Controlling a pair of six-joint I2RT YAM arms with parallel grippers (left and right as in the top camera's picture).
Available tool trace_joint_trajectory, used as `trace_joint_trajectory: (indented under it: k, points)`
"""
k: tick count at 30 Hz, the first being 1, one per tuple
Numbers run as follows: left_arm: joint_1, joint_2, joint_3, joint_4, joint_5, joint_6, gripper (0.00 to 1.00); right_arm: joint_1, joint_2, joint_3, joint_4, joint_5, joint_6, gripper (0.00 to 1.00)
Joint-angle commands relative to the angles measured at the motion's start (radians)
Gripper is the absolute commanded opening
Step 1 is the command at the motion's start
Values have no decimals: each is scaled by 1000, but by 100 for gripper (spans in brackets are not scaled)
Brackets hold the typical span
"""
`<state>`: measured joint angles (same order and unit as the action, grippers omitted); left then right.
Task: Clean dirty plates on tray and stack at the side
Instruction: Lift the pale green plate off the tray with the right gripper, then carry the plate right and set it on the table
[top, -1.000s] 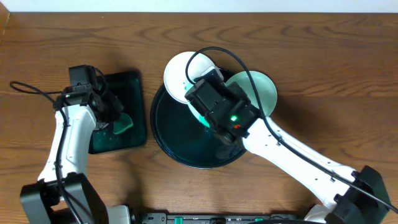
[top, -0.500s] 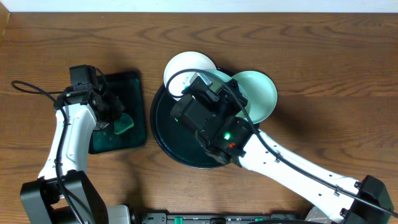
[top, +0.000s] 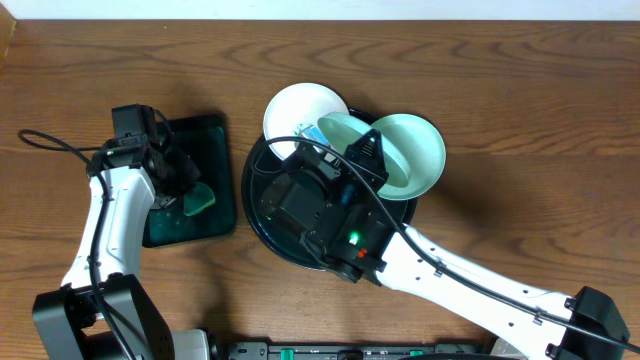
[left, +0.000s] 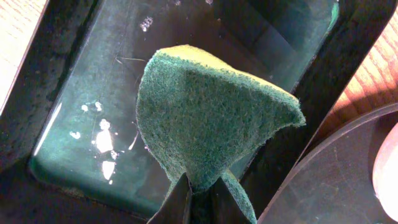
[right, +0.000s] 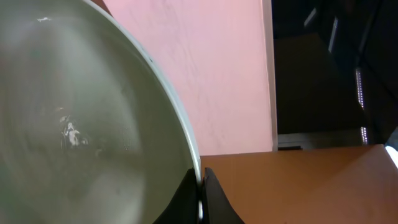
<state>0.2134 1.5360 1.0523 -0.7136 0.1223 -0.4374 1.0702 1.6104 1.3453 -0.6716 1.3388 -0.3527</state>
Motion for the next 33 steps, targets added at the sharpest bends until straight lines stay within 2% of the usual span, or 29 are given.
trace_joint_trajectory:
  k: [1,4,7,10,18,19,21,26,33]
  points:
    - [2,-4,-1,0,2,18,7,-2,-20,8,2,-26,19,1]
    - [2,-4,-1,0,2,19,7,-7,-19,8,-5,8,50,1]
    - [2,-4,-1,0,2,25,7,-11,-18,8,-6,-118,79,1]
    - [2,-4,-1,-1,2,26,7,22,-21,9,-31,-104,153,1]
    - [1,-4,-1,-1,2,29,7,16,-33,19,-95,-229,286,1]
    - [2,-4,-1,-2,2,31,7,18,-38,26,-114,-267,346,1]
    - [2,-4,-1,-1,2,32,7,-10,-39,26,-114,-402,372,1]
    - [2,-4,-1,-5,2,33,7,-182,-37,26,-150,-837,657,1]
    - [1,-4,-1,-3,2,33,7,-404,-38,26,-134,-1055,912,1]
